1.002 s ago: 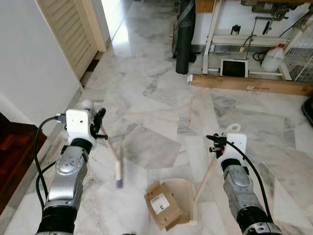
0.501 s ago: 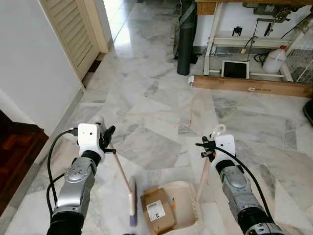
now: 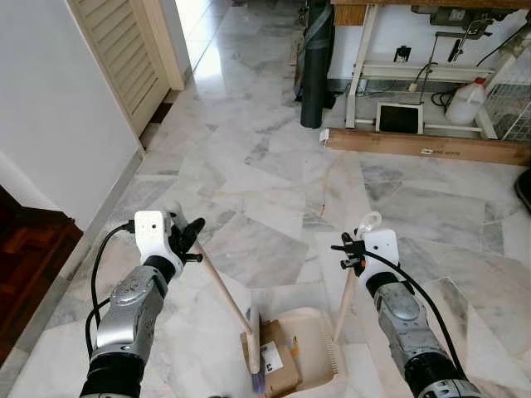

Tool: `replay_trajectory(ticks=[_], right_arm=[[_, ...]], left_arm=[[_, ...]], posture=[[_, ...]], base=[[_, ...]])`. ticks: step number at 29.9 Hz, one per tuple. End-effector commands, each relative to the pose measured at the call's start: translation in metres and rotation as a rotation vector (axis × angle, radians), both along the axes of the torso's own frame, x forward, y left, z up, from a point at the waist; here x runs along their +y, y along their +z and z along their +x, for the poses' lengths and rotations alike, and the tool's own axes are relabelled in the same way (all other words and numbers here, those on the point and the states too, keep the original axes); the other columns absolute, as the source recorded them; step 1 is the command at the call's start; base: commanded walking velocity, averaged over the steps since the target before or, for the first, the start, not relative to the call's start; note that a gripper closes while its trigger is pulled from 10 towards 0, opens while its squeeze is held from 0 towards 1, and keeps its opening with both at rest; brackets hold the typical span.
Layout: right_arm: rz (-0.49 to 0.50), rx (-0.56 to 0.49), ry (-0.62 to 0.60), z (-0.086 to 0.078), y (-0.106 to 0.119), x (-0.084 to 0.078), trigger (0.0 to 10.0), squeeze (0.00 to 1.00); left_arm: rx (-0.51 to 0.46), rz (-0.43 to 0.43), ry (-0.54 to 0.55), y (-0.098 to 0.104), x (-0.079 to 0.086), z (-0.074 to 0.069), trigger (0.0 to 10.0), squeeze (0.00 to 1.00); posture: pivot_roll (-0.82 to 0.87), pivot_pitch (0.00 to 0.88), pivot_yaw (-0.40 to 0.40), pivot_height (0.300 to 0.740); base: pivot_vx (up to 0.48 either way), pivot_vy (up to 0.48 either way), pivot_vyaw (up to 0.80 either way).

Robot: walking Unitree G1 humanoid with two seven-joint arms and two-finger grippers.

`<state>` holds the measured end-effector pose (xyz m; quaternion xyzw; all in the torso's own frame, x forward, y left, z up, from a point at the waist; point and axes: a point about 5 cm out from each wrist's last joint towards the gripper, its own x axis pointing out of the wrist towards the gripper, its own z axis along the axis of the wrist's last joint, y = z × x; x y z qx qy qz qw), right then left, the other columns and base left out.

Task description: Sweep floor

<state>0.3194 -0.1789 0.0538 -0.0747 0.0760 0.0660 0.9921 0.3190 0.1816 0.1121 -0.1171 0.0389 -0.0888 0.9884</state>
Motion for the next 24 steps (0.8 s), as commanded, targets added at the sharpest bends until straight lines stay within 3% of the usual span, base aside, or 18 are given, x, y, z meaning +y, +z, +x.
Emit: replay_trajectory(ticks=[1, 4, 6, 10, 14, 16, 24], right_arm=[[0.011, 0.026, 0.012, -0.003, -0.005, 0.003, 10.0, 0.00], [0.014, 0.027, 0.015, -0.002, -0.005, 0.005, 10.0, 0.00], [0.015, 0.028, 0.017, -0.002, -0.005, 0.006, 10.0, 0.00], [0.016, 0.036, 0.017, -0.003, -0.007, 0.006, 10.0, 0.00], [0.017, 0.039, 0.021, -0.003, -0.008, 0.007, 10.0, 0.00], [0.016, 0.041, 0.022, -0.004, -0.008, 0.008, 10.0, 0.00], [0.016, 0.039, 0.023, -0.003, -0.008, 0.008, 10.0, 0.00]], left_arm=[[-0.001, -0.104, -0.017, 0.003, -0.003, 0.001, 10.0, 0.00], [-0.030, -0.141, -0.006, 0.010, -0.002, 0.003, 10.0, 0.00], [-0.065, -0.117, 0.016, 0.015, 0.001, 0.003, 10.0, 0.00], [-0.153, 0.076, 0.069, 0.031, 0.010, 0.000, 10.0, 0.00], [-0.165, 0.157, 0.095, 0.034, 0.016, -0.001, 10.0, 0.00], [-0.145, 0.259, 0.092, 0.031, 0.018, -0.002, 10.0, 0.00], [-0.089, 0.344, 0.032, 0.015, 0.011, -0.004, 10.0, 0.00]], posture=[[0.09, 0.108, 0.067, 0.740], [0.09, 0.108, 0.067, 0.740], [0.09, 0.107, 0.067, 0.740], [0.10, 0.108, 0.068, 0.740], [0.10, 0.108, 0.068, 0.740], [0.10, 0.107, 0.068, 0.740], [0.10, 0.105, 0.068, 0.740]], base=[[0.000, 0.000, 0.00], [0.000, 0.000, 0.00], [0.000, 0.000, 0.00], [0.000, 0.000, 0.00], [0.000, 0.000, 0.00], [0.000, 0.000, 0.00], [0.000, 0.000, 0.00]])
